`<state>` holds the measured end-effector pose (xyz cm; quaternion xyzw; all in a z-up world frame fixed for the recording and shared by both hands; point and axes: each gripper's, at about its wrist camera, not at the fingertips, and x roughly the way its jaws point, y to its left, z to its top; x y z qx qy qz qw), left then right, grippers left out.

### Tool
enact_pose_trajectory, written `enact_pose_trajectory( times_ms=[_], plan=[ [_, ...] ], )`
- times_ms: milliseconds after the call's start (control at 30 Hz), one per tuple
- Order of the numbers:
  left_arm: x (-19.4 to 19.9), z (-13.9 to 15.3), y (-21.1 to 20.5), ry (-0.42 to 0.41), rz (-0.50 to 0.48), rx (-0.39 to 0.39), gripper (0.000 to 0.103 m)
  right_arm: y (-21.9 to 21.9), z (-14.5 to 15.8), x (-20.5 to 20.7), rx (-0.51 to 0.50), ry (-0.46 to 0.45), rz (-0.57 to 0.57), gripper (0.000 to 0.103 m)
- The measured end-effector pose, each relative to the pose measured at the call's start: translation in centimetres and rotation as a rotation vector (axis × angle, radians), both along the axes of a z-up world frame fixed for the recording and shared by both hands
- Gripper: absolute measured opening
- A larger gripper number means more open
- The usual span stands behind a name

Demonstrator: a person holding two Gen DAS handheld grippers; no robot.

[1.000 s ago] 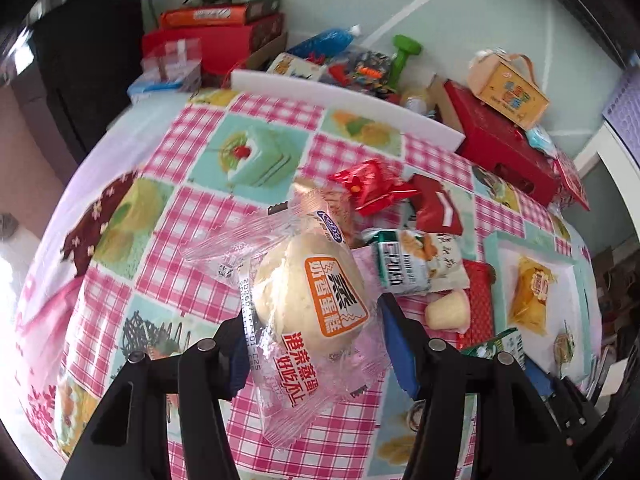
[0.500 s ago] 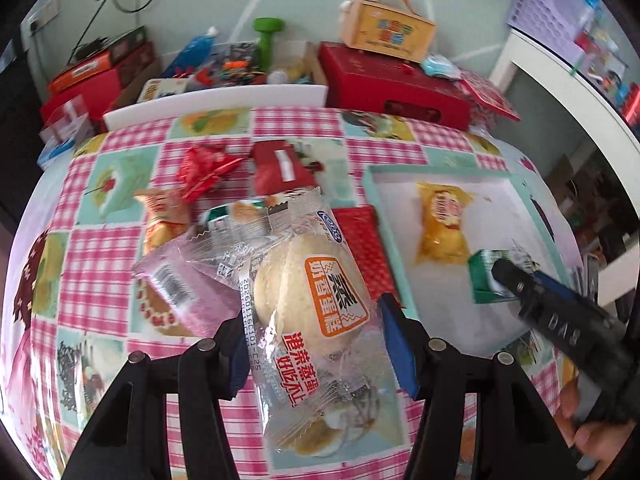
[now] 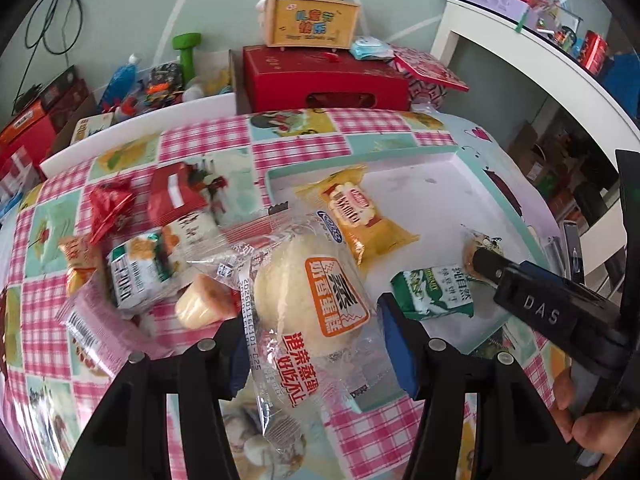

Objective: Organize snacks
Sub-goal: 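Carry the bun bag and biscuit pack into the white tray and release both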

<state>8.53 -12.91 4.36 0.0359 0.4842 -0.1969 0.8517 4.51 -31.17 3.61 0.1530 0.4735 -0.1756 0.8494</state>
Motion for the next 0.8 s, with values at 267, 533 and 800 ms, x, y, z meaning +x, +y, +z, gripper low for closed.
enact_pose_trajectory(
  times_ms=[267, 533, 800],
  plan=[
    [0.8, -2.5, -3.8, 0.017, -0.069, 0.055, 0.059, -0.7, -0.4, 0.2, 0.008, 0.017, -0.015, 0.066],
    [1.7, -3.6, -6.3, 0.015, -0.099, 0.054, 0.060, -1.3, -0.4, 0.1, 0.016, 0.016, -0.029, 0.066],
    [2.9, -4.6, -7.3, 0.025, -0.106, 0.021, 0.060, -2.2, -0.8, 0.1, 0.026, 0.024, -0.055, 0.066]
  ],
)
